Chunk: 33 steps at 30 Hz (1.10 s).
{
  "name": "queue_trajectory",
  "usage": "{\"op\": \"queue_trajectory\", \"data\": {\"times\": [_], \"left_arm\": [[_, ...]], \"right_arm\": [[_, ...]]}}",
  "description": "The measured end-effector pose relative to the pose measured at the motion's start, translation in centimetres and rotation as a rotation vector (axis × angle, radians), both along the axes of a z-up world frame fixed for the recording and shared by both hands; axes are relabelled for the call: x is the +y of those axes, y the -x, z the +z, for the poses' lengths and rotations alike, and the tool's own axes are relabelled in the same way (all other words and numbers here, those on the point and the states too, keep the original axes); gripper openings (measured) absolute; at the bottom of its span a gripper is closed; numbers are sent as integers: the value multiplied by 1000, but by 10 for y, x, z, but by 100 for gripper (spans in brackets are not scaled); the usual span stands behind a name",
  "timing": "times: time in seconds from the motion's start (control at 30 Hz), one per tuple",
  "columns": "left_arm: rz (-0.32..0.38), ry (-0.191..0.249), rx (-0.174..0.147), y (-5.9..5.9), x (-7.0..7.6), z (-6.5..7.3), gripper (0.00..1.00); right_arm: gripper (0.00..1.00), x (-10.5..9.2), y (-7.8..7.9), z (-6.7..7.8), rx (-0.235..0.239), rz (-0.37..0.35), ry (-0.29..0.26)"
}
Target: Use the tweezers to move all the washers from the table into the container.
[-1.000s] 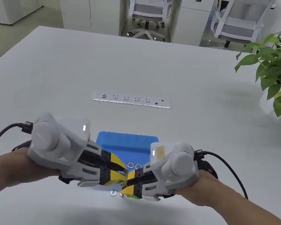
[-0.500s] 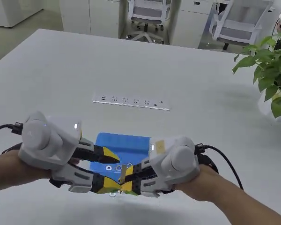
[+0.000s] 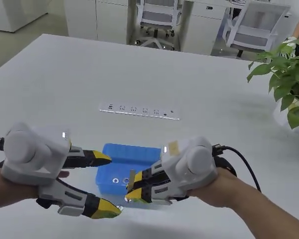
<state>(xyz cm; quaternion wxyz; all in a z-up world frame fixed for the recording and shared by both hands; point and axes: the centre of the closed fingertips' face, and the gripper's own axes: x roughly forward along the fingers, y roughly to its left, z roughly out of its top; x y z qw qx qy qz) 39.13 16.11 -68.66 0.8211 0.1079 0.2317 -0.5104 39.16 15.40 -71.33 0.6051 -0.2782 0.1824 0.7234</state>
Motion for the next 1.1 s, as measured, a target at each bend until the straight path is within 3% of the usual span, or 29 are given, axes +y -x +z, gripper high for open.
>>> {"op": "queue_trajectory", "data": {"times": [0.53,1.1], "left_arm": [[104,33,0,4,11,4,99],[131,37,-4,4,18,5,99]], "right_arm": [[8,4,-20,20,-40,14,-19],[9,12,-47,18,-75,9,-38]]}}
